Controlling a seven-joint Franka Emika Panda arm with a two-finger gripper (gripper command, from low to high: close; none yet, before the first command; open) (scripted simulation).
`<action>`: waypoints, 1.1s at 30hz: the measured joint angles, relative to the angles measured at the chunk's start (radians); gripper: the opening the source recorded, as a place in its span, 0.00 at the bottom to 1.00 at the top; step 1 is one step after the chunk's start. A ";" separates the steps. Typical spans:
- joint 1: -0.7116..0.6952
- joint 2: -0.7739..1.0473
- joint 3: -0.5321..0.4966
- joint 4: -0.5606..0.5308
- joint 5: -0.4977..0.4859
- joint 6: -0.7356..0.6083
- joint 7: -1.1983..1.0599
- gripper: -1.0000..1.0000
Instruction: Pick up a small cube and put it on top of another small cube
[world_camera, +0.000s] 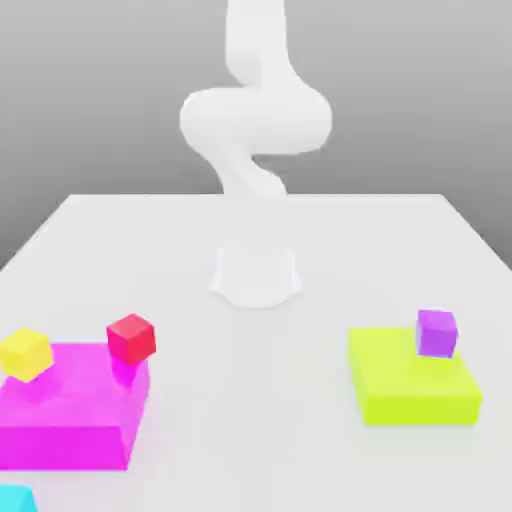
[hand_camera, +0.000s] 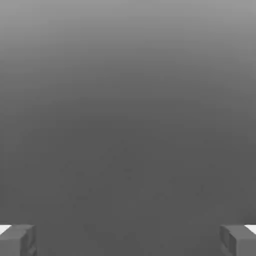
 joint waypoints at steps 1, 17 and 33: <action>0.006 0.039 -0.019 0.007 0.009 0.006 -0.017 0.50; 0.016 0.622 -0.248 0.116 0.207 0.090 -0.316 0.50; -0.143 1.171 -0.293 0.216 0.275 0.197 -0.528 0.50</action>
